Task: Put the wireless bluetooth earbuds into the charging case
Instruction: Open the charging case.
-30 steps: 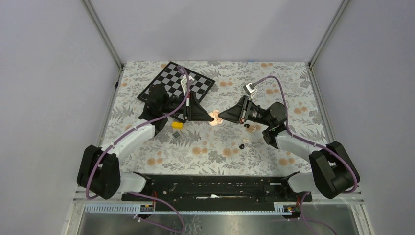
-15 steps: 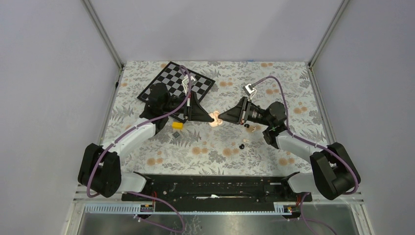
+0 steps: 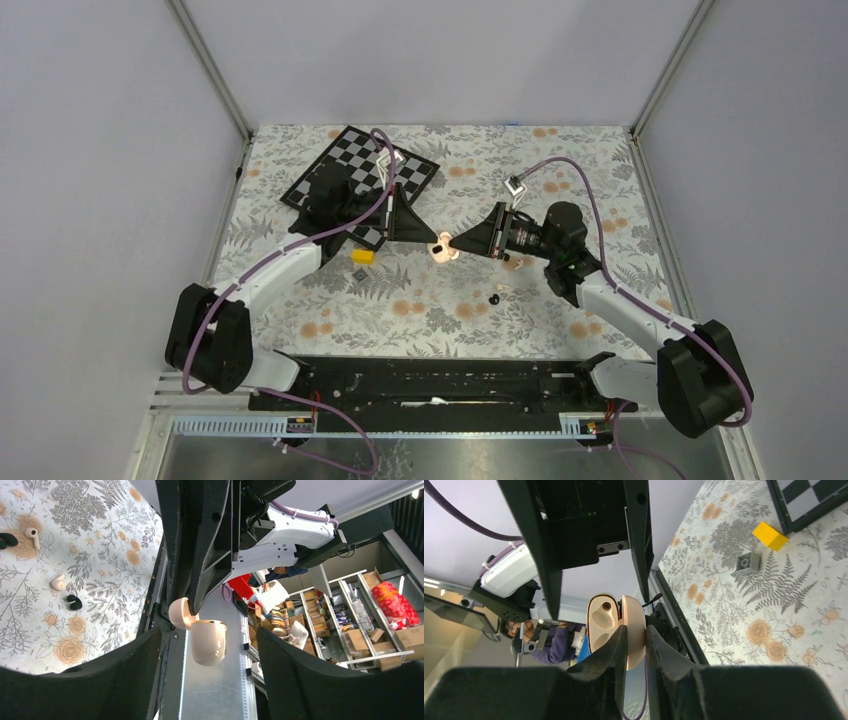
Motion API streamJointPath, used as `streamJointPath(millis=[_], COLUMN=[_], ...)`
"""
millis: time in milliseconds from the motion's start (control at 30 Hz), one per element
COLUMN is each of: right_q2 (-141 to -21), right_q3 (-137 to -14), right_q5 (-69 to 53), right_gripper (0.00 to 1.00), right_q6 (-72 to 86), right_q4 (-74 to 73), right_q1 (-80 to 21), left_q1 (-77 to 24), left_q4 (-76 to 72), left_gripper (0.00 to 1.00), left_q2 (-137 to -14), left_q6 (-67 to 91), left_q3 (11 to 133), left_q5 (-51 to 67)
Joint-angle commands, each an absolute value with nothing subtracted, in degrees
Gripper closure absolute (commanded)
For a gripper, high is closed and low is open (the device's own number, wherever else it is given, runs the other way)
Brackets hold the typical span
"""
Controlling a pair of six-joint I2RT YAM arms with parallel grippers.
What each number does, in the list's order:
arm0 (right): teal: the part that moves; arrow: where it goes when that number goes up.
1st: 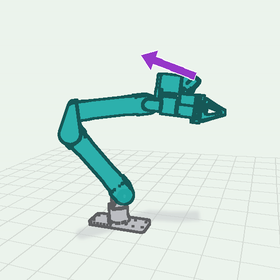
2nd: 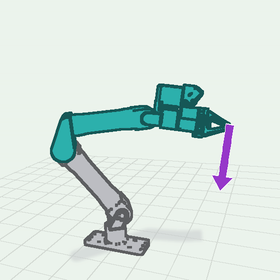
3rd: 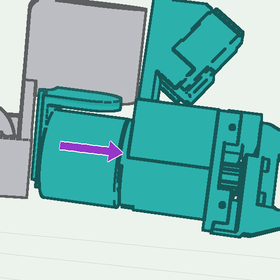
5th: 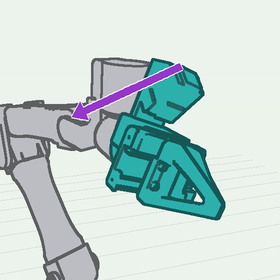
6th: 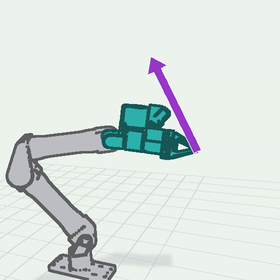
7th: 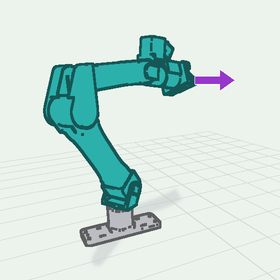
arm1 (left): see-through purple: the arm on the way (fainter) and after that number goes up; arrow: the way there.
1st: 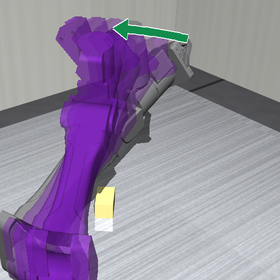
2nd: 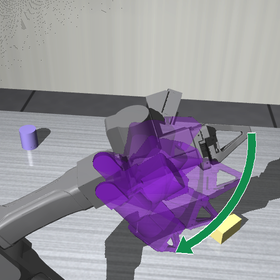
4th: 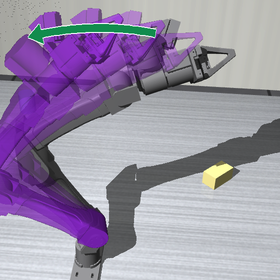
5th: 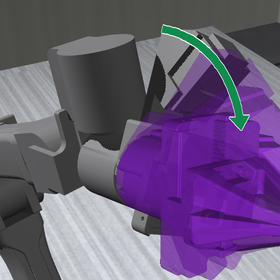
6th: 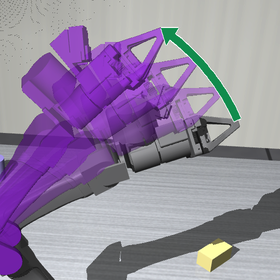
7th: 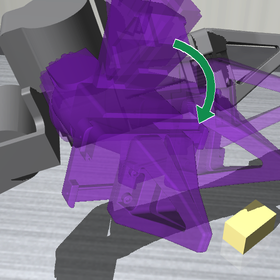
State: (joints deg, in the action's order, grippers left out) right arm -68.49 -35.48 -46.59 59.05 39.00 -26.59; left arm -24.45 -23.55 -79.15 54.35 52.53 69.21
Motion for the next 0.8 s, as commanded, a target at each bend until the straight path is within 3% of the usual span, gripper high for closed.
streamJointPath(millis=[0, 133, 367, 600, 767], right_q2=[-66.01, -64.31, -60.31, -58.23, -58.52], right_q3=[-37.34, -38.71, -45.00, -50.12, -51.65], right_q5=[-43.29, -38.66, -23.85, -1.27, 13.64], right_gripper=[1.00, 1.00, 1.00, 1.00, 1.00], right_q6=[55.07, 50.69, 40.36, 33.76, 31.70], right_q4=[32.60, 23.81, 4.18, -15.83, -25.52], right_q1=[-26.81, -26.81, -26.81, -26.81, -26.81], left_q1=[-24.26, -24.19, -23.22, -24.47, -31.24], left_q4=[-22.67, -16.80, 7.24, 14.95, 21.56], left_gripper=[0.21, 0.02, 0.01, 0.01, 0.01], left_q2=[-80.04, -80.44, -81.67, -84.32, -87.42], left_q6=[51.21, 46.84, 33.18, 33.22, 29.68], left_q3=[55.11, 56.17, 62.11, 64.41, 69.07], left_q5=[67.98, 66.29, 53.18, 39.21, 24.37])
